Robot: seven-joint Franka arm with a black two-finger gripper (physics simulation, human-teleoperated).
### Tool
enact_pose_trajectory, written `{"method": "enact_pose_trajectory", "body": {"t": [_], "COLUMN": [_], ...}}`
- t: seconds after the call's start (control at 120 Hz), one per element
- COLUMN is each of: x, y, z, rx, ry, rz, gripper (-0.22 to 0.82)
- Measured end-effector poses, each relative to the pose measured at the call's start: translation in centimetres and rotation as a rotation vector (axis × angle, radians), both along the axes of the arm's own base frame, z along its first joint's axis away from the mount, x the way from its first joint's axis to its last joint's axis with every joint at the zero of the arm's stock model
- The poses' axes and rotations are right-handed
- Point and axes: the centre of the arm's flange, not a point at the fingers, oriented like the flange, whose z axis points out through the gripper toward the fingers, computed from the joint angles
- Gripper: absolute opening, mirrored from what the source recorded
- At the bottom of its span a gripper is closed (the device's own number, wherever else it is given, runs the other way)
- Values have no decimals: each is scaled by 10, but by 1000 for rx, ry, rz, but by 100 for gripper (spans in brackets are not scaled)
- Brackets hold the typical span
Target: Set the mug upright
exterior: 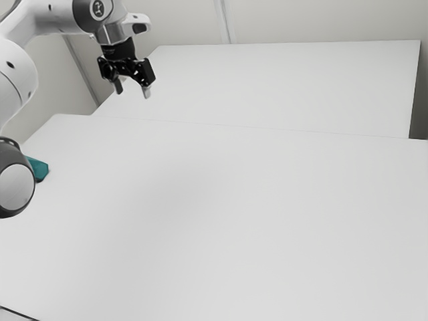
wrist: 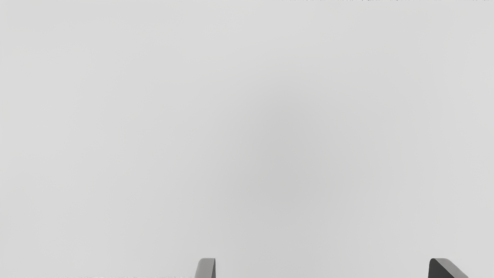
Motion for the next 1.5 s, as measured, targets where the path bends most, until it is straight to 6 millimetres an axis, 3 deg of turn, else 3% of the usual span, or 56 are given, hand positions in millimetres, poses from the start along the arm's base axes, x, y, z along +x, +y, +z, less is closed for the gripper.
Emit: {"method": "enact_pose_trajectory", "body": {"t": [0.175,0.217,0.3,0.45,0.55,0.717,0.917,1.125,1.5], "x": [-5,-6,-10,-29,-34,-34,-47,-79,-133], "y": [-8,1,54,204,284,371,450,515,576], "z": [3,4,1,-20,-39,-86,-147,-176,-189], "rx": [13,19,32,14,4,-24,-48,-74,-123], "ry": [6,7,16,29,11,-30,-56,-111,-188], "rz": [-8,6,75,245,299,296,277,271,245], "gripper": [60,60,60,60,60,60,60,60,60]}}
